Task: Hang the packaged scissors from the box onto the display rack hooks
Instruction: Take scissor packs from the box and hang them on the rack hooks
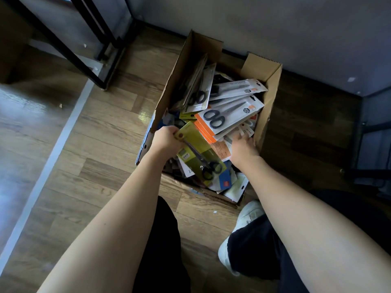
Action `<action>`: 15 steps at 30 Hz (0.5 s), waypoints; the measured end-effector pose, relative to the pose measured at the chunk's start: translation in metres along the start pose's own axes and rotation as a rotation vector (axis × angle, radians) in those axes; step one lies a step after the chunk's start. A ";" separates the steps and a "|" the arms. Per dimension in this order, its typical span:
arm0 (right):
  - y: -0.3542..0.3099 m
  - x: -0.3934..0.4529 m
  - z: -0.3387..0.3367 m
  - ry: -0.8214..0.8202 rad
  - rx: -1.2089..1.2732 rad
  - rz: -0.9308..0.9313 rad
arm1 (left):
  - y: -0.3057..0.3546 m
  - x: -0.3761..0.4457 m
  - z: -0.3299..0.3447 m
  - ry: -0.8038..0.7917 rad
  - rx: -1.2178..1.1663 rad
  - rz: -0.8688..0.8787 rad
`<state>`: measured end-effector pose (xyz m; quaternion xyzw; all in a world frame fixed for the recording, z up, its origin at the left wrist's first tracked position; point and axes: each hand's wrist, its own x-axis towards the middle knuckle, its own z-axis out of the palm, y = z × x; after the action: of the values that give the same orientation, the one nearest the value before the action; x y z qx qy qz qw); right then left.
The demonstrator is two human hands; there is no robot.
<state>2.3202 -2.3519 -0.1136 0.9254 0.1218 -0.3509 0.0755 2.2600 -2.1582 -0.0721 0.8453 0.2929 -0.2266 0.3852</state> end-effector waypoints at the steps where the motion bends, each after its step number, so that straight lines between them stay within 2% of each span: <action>1: -0.003 0.002 -0.001 -0.030 -0.010 0.002 | 0.001 0.003 0.000 0.003 0.011 0.024; 6: -0.012 0.019 0.001 -0.160 0.188 0.095 | 0.006 0.014 0.005 0.007 0.076 0.112; 10: -0.006 0.026 0.002 -0.151 0.221 0.140 | 0.007 0.019 0.008 -0.016 0.105 0.106; 15: -0.006 0.018 0.003 -0.052 0.209 0.184 | 0.006 0.008 0.009 0.002 0.077 0.049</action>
<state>2.3300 -2.3435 -0.1279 0.9261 -0.0029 -0.3770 0.0138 2.2685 -2.1655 -0.0797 0.8665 0.2635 -0.2275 0.3577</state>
